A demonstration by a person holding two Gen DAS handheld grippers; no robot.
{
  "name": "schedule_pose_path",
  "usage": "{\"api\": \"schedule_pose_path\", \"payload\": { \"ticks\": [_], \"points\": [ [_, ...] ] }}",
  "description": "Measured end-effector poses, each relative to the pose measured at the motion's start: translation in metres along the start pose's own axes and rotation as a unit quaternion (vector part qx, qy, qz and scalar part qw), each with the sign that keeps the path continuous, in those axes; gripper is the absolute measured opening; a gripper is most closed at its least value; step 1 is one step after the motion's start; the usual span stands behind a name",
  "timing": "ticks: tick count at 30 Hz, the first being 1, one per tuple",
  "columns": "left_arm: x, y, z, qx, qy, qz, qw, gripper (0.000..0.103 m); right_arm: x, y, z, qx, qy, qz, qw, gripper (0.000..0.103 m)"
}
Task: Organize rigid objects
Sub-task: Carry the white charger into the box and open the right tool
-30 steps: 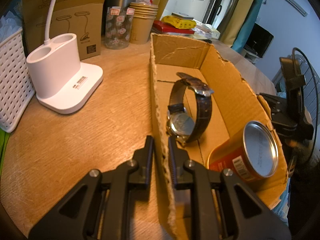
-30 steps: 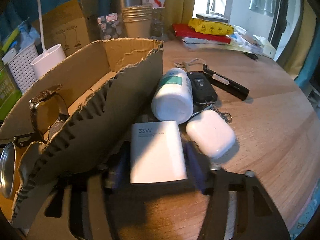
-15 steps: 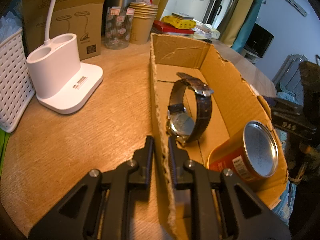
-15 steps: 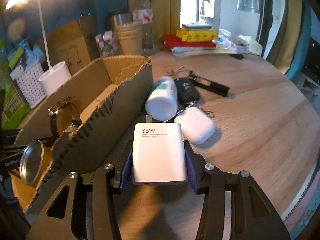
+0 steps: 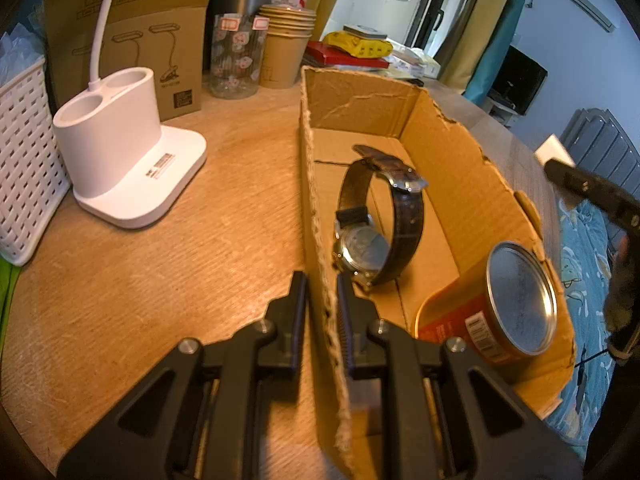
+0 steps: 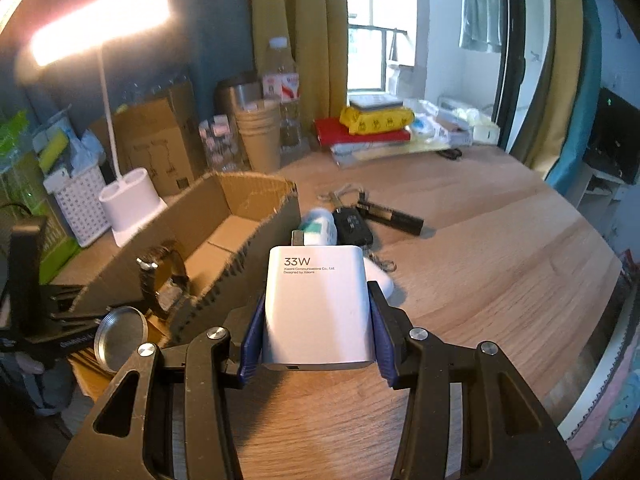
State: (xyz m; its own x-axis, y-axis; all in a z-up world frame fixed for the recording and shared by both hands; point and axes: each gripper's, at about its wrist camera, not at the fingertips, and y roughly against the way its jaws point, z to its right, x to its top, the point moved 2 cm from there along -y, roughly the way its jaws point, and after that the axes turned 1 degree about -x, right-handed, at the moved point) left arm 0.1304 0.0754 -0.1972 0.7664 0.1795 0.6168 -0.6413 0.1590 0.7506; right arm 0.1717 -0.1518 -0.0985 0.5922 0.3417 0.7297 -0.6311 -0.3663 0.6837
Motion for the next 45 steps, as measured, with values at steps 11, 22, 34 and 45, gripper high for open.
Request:
{"api": "schedule_pose_path", "payload": {
  "ticks": [11,22,34,45],
  "points": [
    [0.000,0.000,0.000,0.000,0.000,0.000,1.0000,0.016,0.024,0.015,-0.029,0.026,0.024,0.030,0.999,0.049],
    [0.000,0.000,0.000,0.000,0.000,0.000,1.0000,0.016,0.028,-0.006,-0.076,0.069,0.055,0.017,0.996,0.049],
    [0.000,0.000,0.000,0.000,0.000,0.000,1.0000,0.016,0.020,-0.040,-0.099,0.081,0.072,-0.017,0.994,0.049],
    [0.000,0.000,0.000,0.000,0.000,0.000,1.0000,0.016,0.008,-0.058,-0.102,0.070,0.082,-0.042,0.993,0.049]
  ]
}}
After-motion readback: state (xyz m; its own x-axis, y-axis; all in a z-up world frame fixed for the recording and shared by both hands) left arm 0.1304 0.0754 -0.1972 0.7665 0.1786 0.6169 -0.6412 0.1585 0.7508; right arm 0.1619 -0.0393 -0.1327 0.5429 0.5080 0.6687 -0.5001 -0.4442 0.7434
